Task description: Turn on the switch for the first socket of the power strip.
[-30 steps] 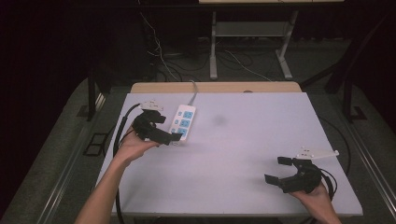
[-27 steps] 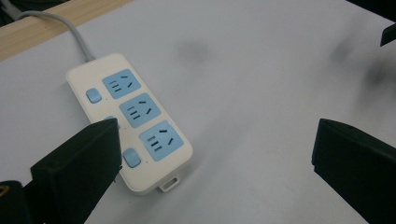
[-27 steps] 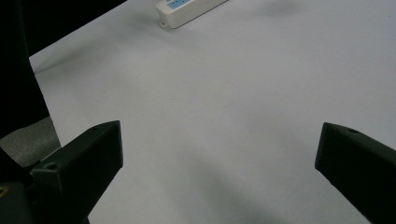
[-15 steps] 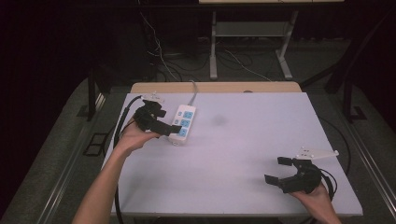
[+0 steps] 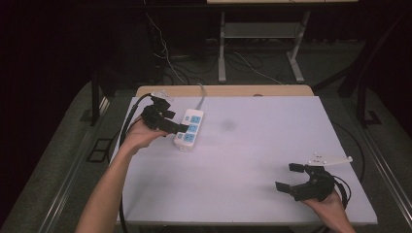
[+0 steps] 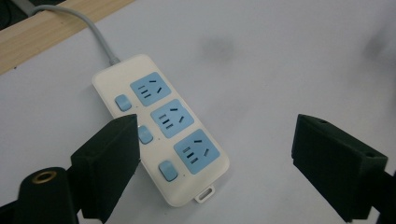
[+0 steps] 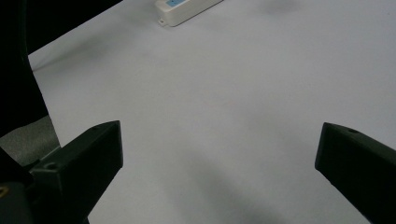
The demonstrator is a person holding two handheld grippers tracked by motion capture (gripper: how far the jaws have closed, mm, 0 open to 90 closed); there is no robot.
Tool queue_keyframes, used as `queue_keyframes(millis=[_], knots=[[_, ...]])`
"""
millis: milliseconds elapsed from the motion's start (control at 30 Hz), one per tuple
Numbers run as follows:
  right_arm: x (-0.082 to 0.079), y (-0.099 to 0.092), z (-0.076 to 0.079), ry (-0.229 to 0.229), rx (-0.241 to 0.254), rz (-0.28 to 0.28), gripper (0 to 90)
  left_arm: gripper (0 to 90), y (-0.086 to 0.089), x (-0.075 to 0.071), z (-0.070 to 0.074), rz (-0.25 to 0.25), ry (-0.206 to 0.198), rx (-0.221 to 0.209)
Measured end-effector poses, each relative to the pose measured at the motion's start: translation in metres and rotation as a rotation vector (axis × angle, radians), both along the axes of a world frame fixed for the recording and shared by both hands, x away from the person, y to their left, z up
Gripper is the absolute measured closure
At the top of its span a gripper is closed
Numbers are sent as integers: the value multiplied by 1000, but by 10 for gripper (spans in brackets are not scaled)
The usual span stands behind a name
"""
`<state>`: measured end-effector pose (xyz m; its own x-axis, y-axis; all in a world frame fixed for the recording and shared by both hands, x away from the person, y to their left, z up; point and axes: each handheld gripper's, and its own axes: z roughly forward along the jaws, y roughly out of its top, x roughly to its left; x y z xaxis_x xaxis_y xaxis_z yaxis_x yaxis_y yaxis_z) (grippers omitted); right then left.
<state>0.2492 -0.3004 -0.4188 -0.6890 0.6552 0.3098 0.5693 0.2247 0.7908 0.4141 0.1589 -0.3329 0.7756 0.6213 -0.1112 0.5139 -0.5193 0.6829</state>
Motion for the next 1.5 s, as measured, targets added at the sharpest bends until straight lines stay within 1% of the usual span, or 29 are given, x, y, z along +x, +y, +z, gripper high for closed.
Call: queue_keyframes(millis=[33, 67, 100, 133, 233, 267, 467, 567, 600, 633, 667, 700, 733, 800, 900, 1067, 1133, 1267, 1333, 1500], knots=[[0, 0, 0, 0, 0, 0, 5, 165, 0, 1, 0, 2, 0, 1], [0, 0, 0, 0, -1, 1, 5, 201, 0, 3, 1, 2, -3, 3], [0, 0, 0, 1, -2, 1, 5, 221, 0, 5, 2, 8, -3, 2], [0, 0, 0, 1, -2, 1, 5, 221, 0, 7, 2, 9, -4, -2], [0, 0, 0, 2, -4, 2, 5, 290, -1, 12, 3, 13, -7, 8], [0, 0, 0, 3, -3, 2, 5, 322, -1, 13, 3, 15, -5, 9], [0, 1, -1, 0, -10, 6, 5, 538, -5, 21, 3, 21, -12, 44], [0, 1, -1, 1, -12, 8, 5, 632, -6, 27, 2, 27, -7, 50], [0, 1, -1, 1, -14, 8, 5, 689, -7, 29, 1, 31, -2, 54], [0, 1, -1, 1, -14, 8, 5, 689, -7, 30, 1, 31, 2, 56], [0, 1, -1, 1, -14, 8, 5, 707, -7, 32, 0, 34, 3, 56], [0, 1, -1, 2, -16, 8, 5, 759, -8, 34, 0, 36, 4, 58], [0, 1, -1, 2, -16, 8, 5, 759, -8, 36, -1, 40, 10, 53], [0, 1, -1, 3, -17, 8, 5, 813, -8, 39, -2, 47, 16, 41], [0, 1, -1, 2, -19, 8, 5, 881, -8, 45, -6, 55, 29, 35], [0, 0, -1, 1, -20, 8, 5, 889, -8, 51, -14, 69, 37, 43], [0, 0, -1, 1, -21, 9, 5, 889, -8, 53, -17, 76, 43, 39], [0, 1, -1, 2, -24, 11, 5, 889, -8, 58, -22, 88, 43, 34], [0, 1, -1, 4, -26, 11, 5, 890, -7, 60, -25, 99, 37, 34], [0, 1, -1, 5, -28, 13, 5, 890, -7, 65, -30, 111, 39, 42]])
